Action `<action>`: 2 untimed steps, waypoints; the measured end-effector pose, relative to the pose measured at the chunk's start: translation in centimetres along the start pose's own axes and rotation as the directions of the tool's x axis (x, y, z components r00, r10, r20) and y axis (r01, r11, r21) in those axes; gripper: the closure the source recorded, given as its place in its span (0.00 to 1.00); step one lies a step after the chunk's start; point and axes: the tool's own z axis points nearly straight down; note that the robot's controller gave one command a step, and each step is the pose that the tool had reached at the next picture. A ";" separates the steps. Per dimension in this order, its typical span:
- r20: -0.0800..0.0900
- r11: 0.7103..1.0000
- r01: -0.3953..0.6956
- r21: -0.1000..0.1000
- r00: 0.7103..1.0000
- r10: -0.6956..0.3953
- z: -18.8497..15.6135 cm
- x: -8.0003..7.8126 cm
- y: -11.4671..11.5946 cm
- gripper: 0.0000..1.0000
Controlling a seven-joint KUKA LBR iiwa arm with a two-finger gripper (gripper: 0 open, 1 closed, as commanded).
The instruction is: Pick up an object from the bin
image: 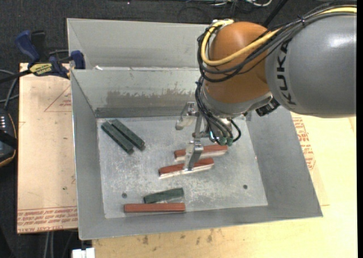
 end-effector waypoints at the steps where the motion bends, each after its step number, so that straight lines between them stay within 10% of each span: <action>1: 0.008 1.000 -0.003 -0.001 1.000 0.003 -0.5 -0.2 -0.1 1.00; 2: 0.008 1.000 -0.004 -0.001 1.000 0.004 -0.5 -0.2 -0.1 0.00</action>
Offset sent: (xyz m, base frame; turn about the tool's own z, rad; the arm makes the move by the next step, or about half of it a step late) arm 0.0000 0.0000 0.0000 0.0000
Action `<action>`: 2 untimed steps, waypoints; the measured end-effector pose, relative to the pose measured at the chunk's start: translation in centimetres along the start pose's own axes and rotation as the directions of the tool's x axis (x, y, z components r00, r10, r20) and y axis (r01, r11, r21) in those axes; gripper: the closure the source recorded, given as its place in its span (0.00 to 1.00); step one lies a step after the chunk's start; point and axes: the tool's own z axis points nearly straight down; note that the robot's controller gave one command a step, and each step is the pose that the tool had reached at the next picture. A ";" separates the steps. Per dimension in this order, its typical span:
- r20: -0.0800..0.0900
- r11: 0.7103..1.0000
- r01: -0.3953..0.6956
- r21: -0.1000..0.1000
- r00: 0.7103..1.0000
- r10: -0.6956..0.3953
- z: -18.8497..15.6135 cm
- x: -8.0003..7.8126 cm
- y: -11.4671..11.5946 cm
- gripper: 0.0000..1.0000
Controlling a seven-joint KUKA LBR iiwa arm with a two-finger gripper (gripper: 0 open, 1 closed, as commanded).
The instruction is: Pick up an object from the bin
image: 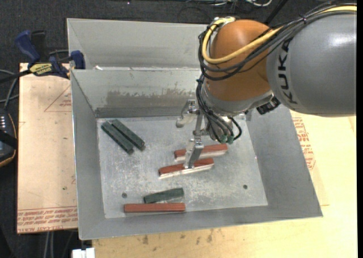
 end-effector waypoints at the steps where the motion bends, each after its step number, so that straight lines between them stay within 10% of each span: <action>1: 0.000 1.000 0.000 0.000 1.000 0.000 0.0 0.0 0.0 0.00; 2: 0.007 0.998 0.059 -0.001 0.998 -0.059 4.6 -1.1 -1.6 0.00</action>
Offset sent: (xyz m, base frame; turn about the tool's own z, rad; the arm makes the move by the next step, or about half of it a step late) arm 0.0226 -0.0401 -0.1148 -0.1317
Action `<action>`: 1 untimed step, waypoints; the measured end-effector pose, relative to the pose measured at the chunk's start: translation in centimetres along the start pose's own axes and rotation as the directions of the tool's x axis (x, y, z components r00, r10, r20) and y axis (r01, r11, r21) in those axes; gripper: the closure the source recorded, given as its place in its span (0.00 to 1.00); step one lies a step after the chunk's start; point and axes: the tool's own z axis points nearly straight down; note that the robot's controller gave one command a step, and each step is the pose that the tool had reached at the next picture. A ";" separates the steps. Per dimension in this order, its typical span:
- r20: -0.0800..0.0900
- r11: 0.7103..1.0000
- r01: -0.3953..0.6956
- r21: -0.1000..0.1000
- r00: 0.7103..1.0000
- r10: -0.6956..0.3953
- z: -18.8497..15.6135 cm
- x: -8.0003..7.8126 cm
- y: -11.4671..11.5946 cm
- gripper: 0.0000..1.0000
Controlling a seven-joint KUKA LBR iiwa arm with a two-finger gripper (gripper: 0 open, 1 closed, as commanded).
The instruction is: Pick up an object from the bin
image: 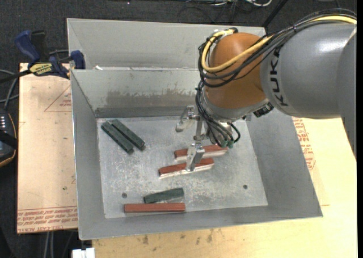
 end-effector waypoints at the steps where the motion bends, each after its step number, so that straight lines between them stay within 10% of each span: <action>1: -0.003 0.997 0.082 0.000 0.997 -0.082 8.3 6.1 -0.5 1.00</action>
Offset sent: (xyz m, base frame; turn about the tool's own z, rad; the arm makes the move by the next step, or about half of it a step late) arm 0.0000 0.0000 0.0000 0.0000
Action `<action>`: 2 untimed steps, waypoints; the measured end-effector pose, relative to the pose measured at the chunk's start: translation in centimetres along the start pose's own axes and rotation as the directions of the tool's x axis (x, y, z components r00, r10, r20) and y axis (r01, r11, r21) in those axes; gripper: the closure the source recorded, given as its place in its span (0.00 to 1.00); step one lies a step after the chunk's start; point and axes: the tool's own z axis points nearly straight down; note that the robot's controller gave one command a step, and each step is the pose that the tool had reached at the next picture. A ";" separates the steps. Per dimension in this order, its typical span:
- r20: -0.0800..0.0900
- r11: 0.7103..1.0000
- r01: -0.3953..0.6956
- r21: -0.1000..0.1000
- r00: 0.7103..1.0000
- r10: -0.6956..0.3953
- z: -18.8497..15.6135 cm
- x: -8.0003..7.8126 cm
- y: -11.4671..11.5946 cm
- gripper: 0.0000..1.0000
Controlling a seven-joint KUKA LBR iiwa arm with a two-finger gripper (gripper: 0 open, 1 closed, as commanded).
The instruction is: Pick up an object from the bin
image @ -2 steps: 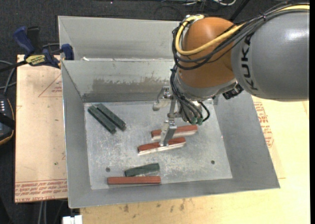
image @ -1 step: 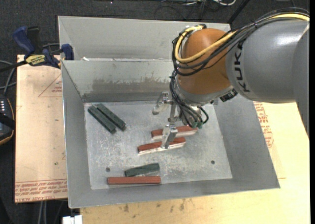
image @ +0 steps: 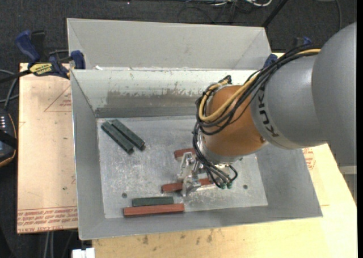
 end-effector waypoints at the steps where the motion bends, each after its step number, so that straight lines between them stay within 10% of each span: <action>1: 0.000 1.000 0.000 0.000 1.000 0.000 0.0 0.0 0.0 1.00; 2: -0.007 1.000 -0.023 0.001 1.000 0.023 -2.3 0.3 0.7 1.00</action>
Offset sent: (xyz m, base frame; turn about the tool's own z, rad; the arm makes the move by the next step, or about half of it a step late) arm -0.0045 0.0092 0.0371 0.0355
